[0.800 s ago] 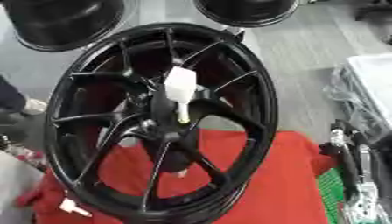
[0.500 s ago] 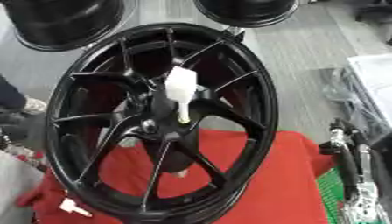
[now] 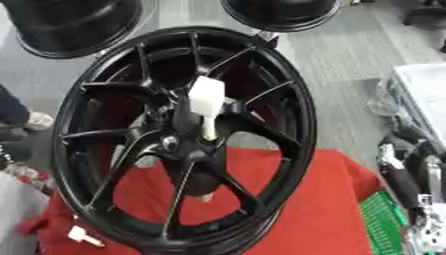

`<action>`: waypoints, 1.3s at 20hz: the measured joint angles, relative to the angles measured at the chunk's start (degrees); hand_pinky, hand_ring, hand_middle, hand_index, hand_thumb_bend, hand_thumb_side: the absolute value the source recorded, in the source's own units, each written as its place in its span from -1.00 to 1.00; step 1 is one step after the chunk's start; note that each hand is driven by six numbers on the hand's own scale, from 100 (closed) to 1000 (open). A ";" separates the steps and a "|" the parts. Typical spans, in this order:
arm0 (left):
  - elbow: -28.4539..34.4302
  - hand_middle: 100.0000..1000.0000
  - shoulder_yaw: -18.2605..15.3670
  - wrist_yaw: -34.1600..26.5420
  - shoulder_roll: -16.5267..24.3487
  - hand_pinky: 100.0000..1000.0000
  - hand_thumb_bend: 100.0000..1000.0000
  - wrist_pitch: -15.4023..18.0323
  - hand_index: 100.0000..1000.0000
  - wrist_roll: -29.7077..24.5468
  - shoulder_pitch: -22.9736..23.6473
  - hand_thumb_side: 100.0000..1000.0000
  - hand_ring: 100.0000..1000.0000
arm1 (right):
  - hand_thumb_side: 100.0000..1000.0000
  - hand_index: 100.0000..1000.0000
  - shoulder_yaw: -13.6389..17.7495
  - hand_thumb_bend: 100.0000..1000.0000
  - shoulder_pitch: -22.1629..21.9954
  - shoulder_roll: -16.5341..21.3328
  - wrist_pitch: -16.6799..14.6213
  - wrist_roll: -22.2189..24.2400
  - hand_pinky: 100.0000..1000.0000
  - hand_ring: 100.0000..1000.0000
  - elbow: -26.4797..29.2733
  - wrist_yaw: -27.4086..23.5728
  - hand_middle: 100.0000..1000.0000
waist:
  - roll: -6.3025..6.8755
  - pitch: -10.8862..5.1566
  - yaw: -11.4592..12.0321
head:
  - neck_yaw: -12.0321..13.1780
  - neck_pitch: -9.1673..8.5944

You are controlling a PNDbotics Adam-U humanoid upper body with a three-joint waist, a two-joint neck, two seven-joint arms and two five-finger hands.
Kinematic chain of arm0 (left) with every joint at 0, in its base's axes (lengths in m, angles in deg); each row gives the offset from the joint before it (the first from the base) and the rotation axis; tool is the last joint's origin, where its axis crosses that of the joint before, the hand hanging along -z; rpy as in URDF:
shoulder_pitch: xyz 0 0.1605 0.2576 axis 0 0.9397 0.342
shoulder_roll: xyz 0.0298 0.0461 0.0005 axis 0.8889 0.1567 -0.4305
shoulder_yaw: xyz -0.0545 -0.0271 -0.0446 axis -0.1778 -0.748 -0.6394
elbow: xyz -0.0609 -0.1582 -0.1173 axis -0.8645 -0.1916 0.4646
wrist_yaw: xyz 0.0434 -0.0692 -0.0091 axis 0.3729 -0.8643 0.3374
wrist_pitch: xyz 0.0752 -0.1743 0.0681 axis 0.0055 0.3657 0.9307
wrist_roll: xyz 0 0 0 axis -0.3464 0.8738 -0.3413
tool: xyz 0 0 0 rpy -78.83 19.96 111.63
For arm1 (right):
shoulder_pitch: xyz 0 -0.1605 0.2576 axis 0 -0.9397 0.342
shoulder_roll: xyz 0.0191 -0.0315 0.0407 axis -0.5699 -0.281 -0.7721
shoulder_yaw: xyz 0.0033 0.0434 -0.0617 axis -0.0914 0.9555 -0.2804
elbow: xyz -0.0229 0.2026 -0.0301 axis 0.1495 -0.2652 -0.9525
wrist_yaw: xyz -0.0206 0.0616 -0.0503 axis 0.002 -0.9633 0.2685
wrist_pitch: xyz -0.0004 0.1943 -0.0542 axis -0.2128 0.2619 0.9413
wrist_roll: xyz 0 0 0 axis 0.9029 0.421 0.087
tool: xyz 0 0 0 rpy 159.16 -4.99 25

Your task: Pull the pin out of the wheel hub.

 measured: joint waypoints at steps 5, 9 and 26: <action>0.00 0.29 0.00 0.44 0.52 0.43 -0.82 -0.42 0.48 -0.13 -0.01 0.97 0.30 | -0.37 0.73 1.20 -1.00 -2.09 16.48 -5.76 0.48 0.04 -0.04 5.82 0.96 0.55 | -1.01 -0.03 0.25 | -0.11 0.00; 0.00 0.29 0.02 0.79 0.73 0.43 -0.83 -0.65 0.48 -0.38 -0.03 0.97 0.30 | -0.68 0.75 -0.28 -1.00 -1.41 27.57 -11.80 2.60 0.08 -0.04 6.44 1.70 0.56 | -1.28 -0.03 0.51 | -0.29 -0.01; 0.01 0.29 1.12 0.88 1.23 0.43 -0.83 -0.65 0.48 -1.74 -0.15 0.97 0.30 | -0.77 0.80 -19.25 -1.00 23.54 42.00 -25.40 32.58 0.14 -0.05 6.80 -5.69 0.62 | -2.18 -0.03 2.93 | -2.76 -1.08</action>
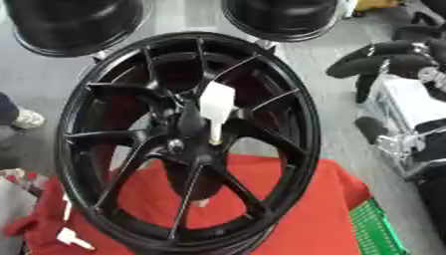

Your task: Pull the pin out of the wheel hub.

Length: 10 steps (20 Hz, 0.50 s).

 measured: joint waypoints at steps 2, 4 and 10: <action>0.00 0.29 0.01 0.10 0.12 0.43 -0.83 0.06 0.48 -0.09 0.00 0.97 0.30 | -0.77 0.80 -1.91 -1.00 2.63 -1.17 0.87 3.18 0.12 -0.06 0.00 -0.70 0.62 | 0.02 0.00 0.17 | -0.35 0.00; 0.00 0.29 0.01 0.16 0.23 0.43 -0.83 0.07 0.48 -0.10 0.01 0.97 0.30 | -0.76 0.80 -3.63 -1.00 4.84 -2.51 2.12 6.02 0.12 -0.07 0.00 -1.26 0.62 | 0.02 0.00 0.30 | -0.67 -0.01; 0.00 0.29 0.00 0.17 0.23 0.43 -0.83 0.08 0.48 -0.10 0.01 0.97 0.30 | -0.75 0.82 -6.89 -1.00 9.75 -6.10 6.45 12.01 0.12 -0.08 0.00 -1.51 0.64 | 0.18 0.01 0.72 | -1.36 0.00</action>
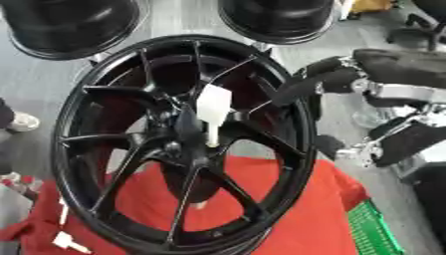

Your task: Pull the pin out of the wheel hub.

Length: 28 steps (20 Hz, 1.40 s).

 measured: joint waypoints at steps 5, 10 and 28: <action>0.00 0.29 -0.02 -0.01 -0.01 0.43 -0.83 0.06 0.48 0.06 0.00 0.98 0.30 | -0.76 0.84 -1.12 -1.00 3.41 -2.48 3.42 2.52 0.12 -0.07 0.00 0.61 0.66 | 0.39 0.01 0.39 | -0.40 0.05; -0.09 0.29 -0.03 -0.10 -0.03 0.43 -0.83 0.10 0.48 0.10 0.01 0.98 0.30 | -0.76 0.84 -1.80 -1.00 6.56 -4.45 6.05 4.10 0.12 -0.07 0.00 0.66 0.67 | 0.61 0.02 0.82 | -1.15 0.11; -0.74 0.29 0.00 -0.57 -0.08 0.43 -0.83 0.37 0.48 -0.12 -0.10 0.98 0.30 | -0.76 0.87 -2.58 -1.00 12.41 -9.95 14.61 6.97 0.13 -0.07 -1.03 4.76 0.70 | 0.97 0.02 2.84 | -3.26 0.67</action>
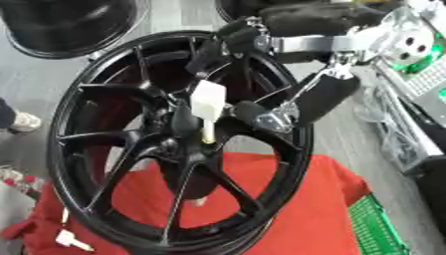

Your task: Pull the pin out of the wheel hub.

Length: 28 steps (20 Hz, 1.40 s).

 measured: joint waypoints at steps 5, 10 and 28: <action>-0.11 0.29 0.57 -0.03 -0.46 0.43 -0.83 0.11 0.48 -0.35 -0.46 0.98 0.31 | -0.75 0.88 0.12 -1.00 1.85 -1.52 2.91 0.78 0.16 -0.06 -1.04 1.57 0.72 | 0.31 0.37 2.56 | -1.40 0.00; -0.37 0.29 1.05 -0.13 -0.51 0.43 -0.83 0.09 0.48 -0.90 -0.89 0.98 0.31 | -0.74 0.88 0.00 -1.00 3.18 -4.58 3.72 0.79 0.15 -0.09 -6.96 5.39 0.71 | -0.01 0.65 3.57 | -2.30 0.00; -0.38 0.29 1.37 -0.26 -0.93 0.43 -0.82 -0.12 0.48 -1.16 -1.29 0.98 0.31 | -0.67 0.88 -1.72 -1.00 4.29 -9.02 -3.06 -1.00 0.19 -0.08 -18.37 17.16 0.72 | -0.09 0.69 4.54 | -2.75 0.01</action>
